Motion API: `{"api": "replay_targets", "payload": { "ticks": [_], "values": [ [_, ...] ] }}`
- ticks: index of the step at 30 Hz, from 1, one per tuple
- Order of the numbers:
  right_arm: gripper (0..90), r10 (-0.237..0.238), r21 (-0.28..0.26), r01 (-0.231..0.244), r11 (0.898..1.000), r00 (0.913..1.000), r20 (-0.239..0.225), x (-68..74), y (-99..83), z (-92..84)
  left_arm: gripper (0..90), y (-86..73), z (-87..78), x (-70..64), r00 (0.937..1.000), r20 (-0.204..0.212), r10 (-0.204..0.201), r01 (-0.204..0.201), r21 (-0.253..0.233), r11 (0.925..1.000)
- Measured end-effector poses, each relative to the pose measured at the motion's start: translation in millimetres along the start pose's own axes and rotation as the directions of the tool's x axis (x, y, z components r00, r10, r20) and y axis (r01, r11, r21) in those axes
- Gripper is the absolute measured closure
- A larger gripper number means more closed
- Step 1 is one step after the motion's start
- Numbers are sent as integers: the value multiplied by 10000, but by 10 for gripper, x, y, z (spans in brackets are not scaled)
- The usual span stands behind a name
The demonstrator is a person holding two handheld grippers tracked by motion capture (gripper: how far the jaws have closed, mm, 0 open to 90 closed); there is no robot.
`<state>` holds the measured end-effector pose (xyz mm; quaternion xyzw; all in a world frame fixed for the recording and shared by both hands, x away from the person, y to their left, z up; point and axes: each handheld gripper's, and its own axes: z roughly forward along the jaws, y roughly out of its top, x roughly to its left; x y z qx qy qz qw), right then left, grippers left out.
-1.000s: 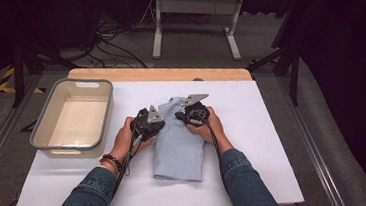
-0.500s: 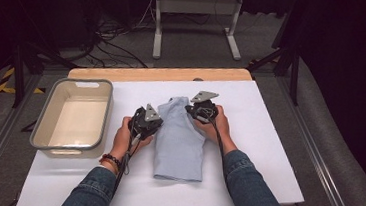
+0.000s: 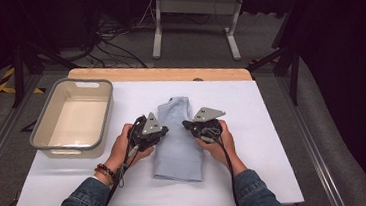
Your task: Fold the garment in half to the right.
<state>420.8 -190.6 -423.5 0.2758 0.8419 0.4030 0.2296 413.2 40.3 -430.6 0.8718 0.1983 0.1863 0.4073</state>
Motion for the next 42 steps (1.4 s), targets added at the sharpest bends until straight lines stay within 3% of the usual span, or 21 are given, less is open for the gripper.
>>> {"api": "replay_targets", "payload": {
  "ticks": [5,9,15,20,24,28,33,36,42],
  "values": [
    [900,46,169,-46,9998,10000,-44,68,-142,14,864,-112,87,0,9990,161,-428,426,121,9990],
    [900,-111,463,105,9989,9999,132,95,-203,41,865,-123,115,-20,9999,9,-117,117,343,9993],
    [900,-340,651,311,9974,9985,434,94,-241,32,870,-141,137,-44,9994,-333,18,1,569,9984],
    [900,3,416,-33,9991,9975,702,11,-255,-83,830,-99,17,-25,9992,-351,-208,202,-174,9996],
    [900,178,166,-194,9997,9955,929,-30,-251,-211,827,-49,-76,-73,9995,-318,-89,70,-612,9981],
    [900,259,-290,-238,9993,9970,734,-8,-222,-332,823,-7,-131,-134,9998,-183,65,-81,-882,9961],
    [884,5,-284,8,9996,9989,478,78,-228,-392,818,-20,-87,-253,9989,56,463,-460,-494,9977],
    [871,-93,-59,95,9999,9992,401,96,-275,-392,814,-54,-44,-290,9973,-14,728,-728,-261,9970],
    [864,-36,323,23,9995,9993,380,78,-389,-342,819,-118,24,-306,9974,-40,719,-718,167,9973]
  ]
}}
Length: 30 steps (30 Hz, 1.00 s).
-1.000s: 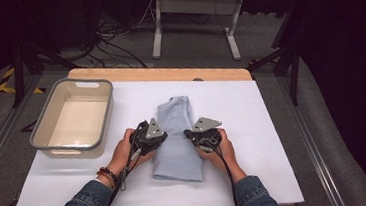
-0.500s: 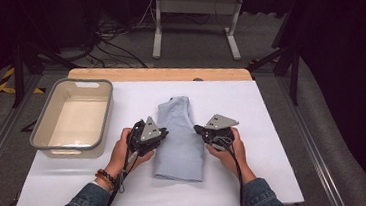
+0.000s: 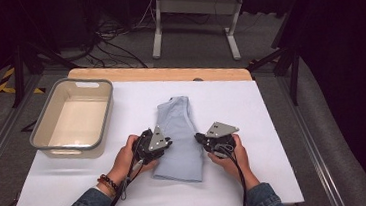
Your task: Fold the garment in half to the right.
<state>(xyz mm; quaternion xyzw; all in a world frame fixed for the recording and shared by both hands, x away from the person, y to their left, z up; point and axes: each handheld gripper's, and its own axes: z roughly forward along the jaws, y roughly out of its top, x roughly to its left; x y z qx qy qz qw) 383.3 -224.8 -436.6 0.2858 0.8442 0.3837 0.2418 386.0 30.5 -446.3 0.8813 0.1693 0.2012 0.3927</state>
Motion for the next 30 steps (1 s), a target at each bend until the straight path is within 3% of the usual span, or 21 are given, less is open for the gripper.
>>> {"api": "replay_targets", "payload": {
  "ticks": [5,9,16,25,30],
  "values": [
    [859,123,17,-123,9999,9999,61,-23,-49,54,821,-37,34,-11,9999,-73,72,-70,262,9996],
    [859,-99,-59,100,9999,9997,234,-14,-57,109,823,-61,51,-18,9999,-108,82,-78,356,9993],
    [860,-385,-182,399,9990,9967,708,2,-24,166,817,-54,-7,-18,9997,-140,-198,196,-108,9997],
    [868,-453,-656,501,9966,9964,717,44,10,-37,813,-4,-259,-76,9998,99,160,-151,-857,9962],
    [882,-434,-1107,469,9928,9985,335,119,87,-165,833,-5,-355,-135,9991,302,282,-253,-939,9953]
  ]
}}
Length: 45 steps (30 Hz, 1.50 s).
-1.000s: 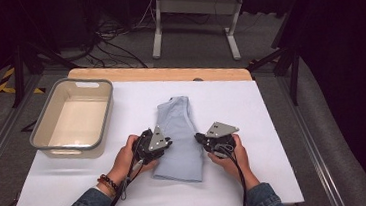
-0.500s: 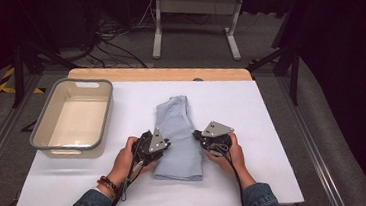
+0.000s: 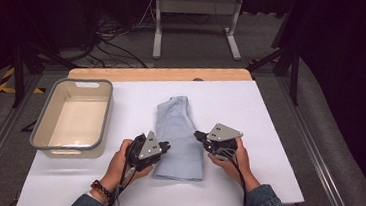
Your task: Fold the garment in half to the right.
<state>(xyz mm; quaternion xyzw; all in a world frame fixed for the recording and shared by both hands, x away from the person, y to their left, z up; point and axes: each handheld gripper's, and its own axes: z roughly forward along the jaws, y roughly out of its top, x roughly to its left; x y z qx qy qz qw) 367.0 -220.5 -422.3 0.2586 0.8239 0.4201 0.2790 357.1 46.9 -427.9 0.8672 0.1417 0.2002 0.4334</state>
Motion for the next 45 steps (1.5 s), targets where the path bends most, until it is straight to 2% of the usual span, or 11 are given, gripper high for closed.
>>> {"api": "replay_targets", "payload": {
  "ticks": [6,11,15,18,22,25,32,36,37,39,45],
  "values": [
    [881,-158,-26,156,9999,9980,-616,166,15,-55,838,-63,-11,-109,9987,493,153,-166,254,9995],
    [878,-356,287,388,9988,9938,-1051,298,-53,-34,837,-127,12,-190,9969,762,213,-249,472,9986],
    [874,-306,449,363,9983,9920,-1223,332,-103,-19,834,-176,42,-232,9951,938,306,-374,718,9967],
    [874,-212,680,304,9972,9910,-1323,337,-158,12,833,-214,65,-241,9942,1062,165,-255,844,9961],
    [874,-259,956,379,9947,9920,-1237,321,-213,42,833,-255,106,-270,9923,1223,177,-299,990,9946],
    [877,-433,1165,537,9917,9950,-904,271,-266,56,840,-269,118,-276,9919,1263,167,-289,954,9950],
    [900,86,1170,-20,9931,9984,-560,89,-334,53,851,-280,132,-285,9914,1305,102,-219,888,9958],
    [900,-243,1338,211,9908,9995,224,39,-333,48,853,-281,134,-285,9912,1318,79,-195,869,9960],
    [900,-146,1332,103,9910,9994,310,17,-341,44,853,-280,132,-286,9913,1311,102,-219,879,9959],
    [900,454,1201,-477,9916,9987,216,-46,-361,21,853,-281,135,-286,9913,1316,94,-210,866,9960],
    [894,218,762,-240,9968,9993,295,-4,-257,-85,853,-275,133,-291,9918,1269,163,-277,888,9957]
  ]
}}
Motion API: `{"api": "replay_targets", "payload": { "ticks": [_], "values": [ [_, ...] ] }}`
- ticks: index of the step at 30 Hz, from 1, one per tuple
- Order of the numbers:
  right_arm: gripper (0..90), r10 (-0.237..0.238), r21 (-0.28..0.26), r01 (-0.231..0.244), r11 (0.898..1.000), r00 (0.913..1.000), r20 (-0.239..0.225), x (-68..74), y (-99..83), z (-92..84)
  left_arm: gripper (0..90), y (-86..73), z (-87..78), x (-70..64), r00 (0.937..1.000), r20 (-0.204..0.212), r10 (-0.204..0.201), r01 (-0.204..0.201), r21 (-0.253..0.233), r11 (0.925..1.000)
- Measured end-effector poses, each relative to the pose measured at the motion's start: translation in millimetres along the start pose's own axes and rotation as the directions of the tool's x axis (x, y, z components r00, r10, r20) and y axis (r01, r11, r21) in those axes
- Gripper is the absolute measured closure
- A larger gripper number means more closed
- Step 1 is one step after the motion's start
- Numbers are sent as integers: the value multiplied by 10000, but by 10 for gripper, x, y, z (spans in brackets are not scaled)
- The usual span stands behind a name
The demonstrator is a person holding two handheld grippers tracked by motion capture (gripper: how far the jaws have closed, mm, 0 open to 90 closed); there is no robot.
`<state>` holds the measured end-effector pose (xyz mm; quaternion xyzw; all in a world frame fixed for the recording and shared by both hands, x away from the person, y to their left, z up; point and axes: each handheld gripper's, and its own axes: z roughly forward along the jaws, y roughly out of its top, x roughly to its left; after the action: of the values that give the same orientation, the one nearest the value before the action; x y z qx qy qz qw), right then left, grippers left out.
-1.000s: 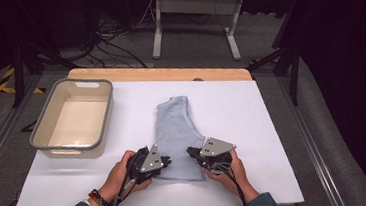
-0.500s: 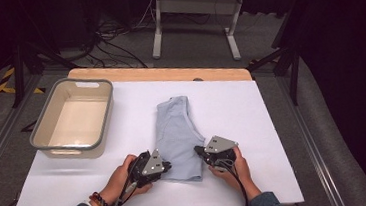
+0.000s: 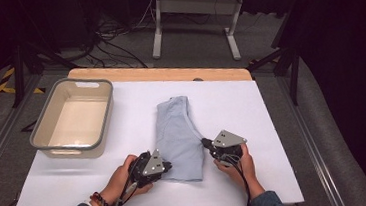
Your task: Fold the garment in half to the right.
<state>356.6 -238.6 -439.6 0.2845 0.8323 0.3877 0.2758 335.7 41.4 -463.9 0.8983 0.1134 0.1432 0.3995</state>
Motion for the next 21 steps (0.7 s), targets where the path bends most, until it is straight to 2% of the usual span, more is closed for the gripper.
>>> {"api": "replay_targets", "payload": {
  "ticks": [5,10,12,14,16,21],
  "values": [
    [885,-61,-420,37,9991,9982,-589,115,54,-137,853,-2,-4,-4,10000,-32,1,-1,32,10000],
    [879,-228,-245,195,9995,9893,-1439,300,-24,-142,853,0,-4,-4,10000,-22,14,-14,46,10000],
    [877,-476,-81,469,9989,9865,-1568,366,-49,-125,852,1,-3,-5,10000,-28,13,-12,44,10000],
    [874,-417,-65,412,9991,9833,-1772,396,-74,-114,852,2,-3,-8,10000,-50,32,-32,50,10000],
    [866,-441,178,484,9987,9803,-1927,417,-108,-93,853,1,-2,-6,10000,-34,37,-37,25,10000],
    [863,-480,419,574,9975,9792,-1971,423,-160,-90,853,-1,-1,-9,10000,-36,35,-35,12,10000]
  ]
}}
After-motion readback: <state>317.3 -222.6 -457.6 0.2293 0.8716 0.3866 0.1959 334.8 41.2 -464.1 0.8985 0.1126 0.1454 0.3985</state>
